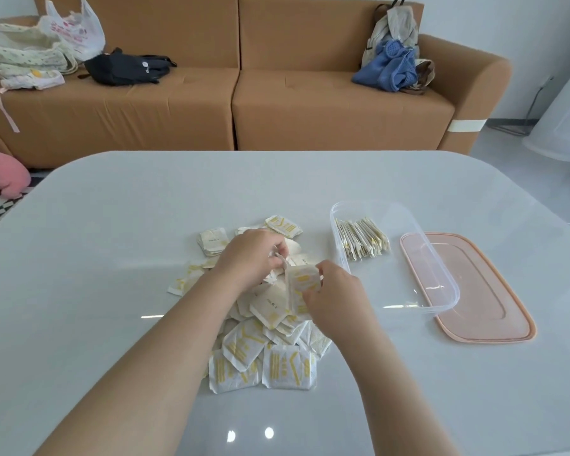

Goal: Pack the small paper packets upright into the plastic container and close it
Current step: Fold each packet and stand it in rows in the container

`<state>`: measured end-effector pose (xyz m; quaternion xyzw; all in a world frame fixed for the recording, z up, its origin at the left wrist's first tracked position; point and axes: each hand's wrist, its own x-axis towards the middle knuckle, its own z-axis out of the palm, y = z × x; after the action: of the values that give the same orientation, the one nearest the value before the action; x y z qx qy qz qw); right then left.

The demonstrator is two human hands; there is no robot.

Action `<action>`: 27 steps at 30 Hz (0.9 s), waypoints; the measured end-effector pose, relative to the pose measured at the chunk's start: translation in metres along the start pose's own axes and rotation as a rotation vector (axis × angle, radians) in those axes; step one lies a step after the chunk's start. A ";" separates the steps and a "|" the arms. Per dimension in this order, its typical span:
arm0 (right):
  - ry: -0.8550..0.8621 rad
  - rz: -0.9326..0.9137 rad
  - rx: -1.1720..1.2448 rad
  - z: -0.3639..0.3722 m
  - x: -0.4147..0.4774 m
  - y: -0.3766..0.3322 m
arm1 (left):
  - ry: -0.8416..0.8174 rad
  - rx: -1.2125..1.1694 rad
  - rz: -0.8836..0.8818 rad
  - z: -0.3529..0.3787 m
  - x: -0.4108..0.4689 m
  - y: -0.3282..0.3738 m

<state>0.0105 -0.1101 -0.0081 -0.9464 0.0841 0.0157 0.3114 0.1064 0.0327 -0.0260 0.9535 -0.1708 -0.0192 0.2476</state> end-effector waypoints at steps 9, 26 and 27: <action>-0.014 0.066 0.606 -0.007 0.001 -0.011 | 0.484 -0.381 -0.194 -0.049 -0.052 0.013; -0.307 0.132 0.811 0.000 -0.010 -0.025 | 0.538 -0.875 -0.483 -0.012 -0.110 0.034; -0.296 0.117 0.785 0.003 -0.010 -0.026 | 0.543 -0.856 -0.475 -0.010 -0.109 0.035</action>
<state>0.0051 -0.0867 0.0055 -0.7371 0.0918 0.1358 0.6556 -0.0060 0.0455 -0.0058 0.7510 0.1415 0.1041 0.6365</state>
